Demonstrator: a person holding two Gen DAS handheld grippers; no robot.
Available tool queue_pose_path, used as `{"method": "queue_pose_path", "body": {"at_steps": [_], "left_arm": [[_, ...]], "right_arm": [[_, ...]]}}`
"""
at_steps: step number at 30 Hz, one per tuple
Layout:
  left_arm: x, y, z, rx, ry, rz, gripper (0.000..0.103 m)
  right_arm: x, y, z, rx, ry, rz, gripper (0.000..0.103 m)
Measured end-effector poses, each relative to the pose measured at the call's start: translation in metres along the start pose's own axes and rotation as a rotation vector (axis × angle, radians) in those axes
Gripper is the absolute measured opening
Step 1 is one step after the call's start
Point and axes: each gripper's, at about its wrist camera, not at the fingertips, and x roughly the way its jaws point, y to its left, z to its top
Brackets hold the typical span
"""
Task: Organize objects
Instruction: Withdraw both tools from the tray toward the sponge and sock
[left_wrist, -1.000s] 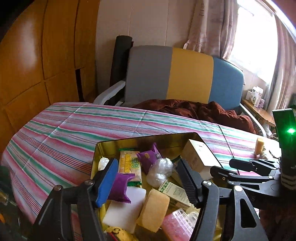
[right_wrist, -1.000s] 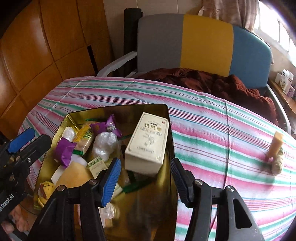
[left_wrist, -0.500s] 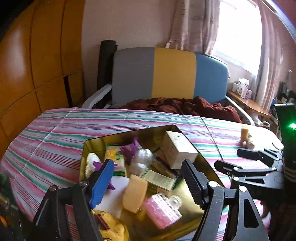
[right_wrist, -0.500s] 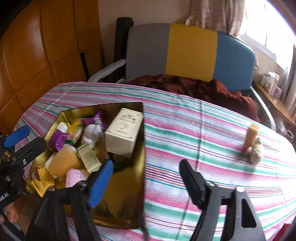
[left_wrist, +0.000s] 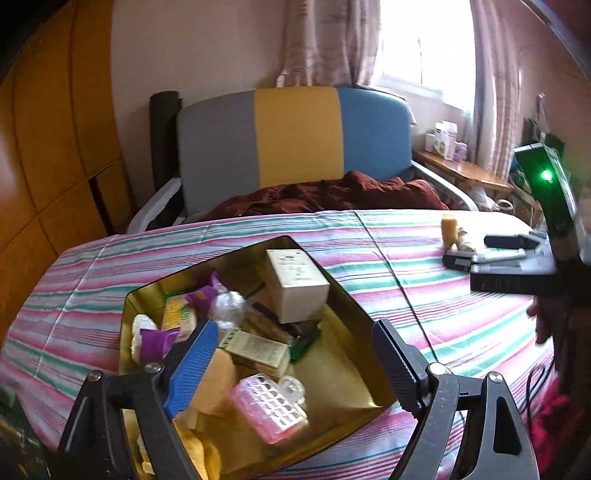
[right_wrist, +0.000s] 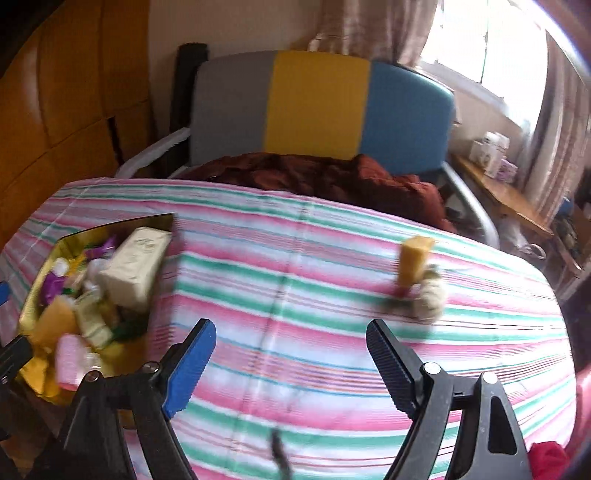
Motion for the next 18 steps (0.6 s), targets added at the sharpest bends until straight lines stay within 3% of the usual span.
{"method": "queue_pose_path", "body": {"at_steps": [6,12,18], "left_arm": [[0.007,-0.023,0.003,0.056,0.018,-0.032,0.086],[0.023,-0.045,0.012,0.088,0.053,-0.094,0.086],[0.050,-0.075,0.040,0.078,0.080,-0.169,0.084]], "right_arm": [[0.021,-0.061,0.006,0.074,0.015,-0.086,0.085],[0.053,-0.136,-0.011,0.278,0.057,-0.160,0.085],[0.061,-0.192,-0.034,0.576,0.125,-0.110,0.085]]}}
